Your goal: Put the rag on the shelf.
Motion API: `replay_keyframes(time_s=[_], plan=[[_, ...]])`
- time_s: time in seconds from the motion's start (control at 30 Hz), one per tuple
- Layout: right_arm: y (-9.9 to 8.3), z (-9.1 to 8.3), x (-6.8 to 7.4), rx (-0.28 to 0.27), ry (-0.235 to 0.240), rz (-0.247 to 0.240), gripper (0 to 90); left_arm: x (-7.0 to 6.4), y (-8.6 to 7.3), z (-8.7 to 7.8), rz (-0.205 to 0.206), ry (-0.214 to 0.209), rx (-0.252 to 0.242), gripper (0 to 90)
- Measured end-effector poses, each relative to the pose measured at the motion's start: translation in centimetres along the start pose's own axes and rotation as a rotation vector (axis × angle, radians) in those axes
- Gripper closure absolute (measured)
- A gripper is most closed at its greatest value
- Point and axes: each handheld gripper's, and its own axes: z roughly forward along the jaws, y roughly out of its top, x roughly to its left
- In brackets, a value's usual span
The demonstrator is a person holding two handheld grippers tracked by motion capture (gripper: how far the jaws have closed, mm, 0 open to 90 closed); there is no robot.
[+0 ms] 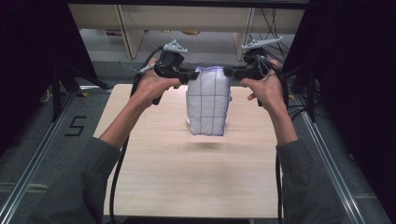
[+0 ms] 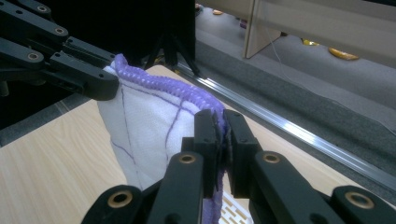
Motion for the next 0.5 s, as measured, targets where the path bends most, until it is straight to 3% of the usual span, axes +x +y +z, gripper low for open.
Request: replay_keyframes(time_s=[0.5], plan=[[3.2,1.7,-2.1,-0.036,-0.054,0.03,85.0,2.3,2.3,1.8,-0.027,0.083,-0.019,79.8]])
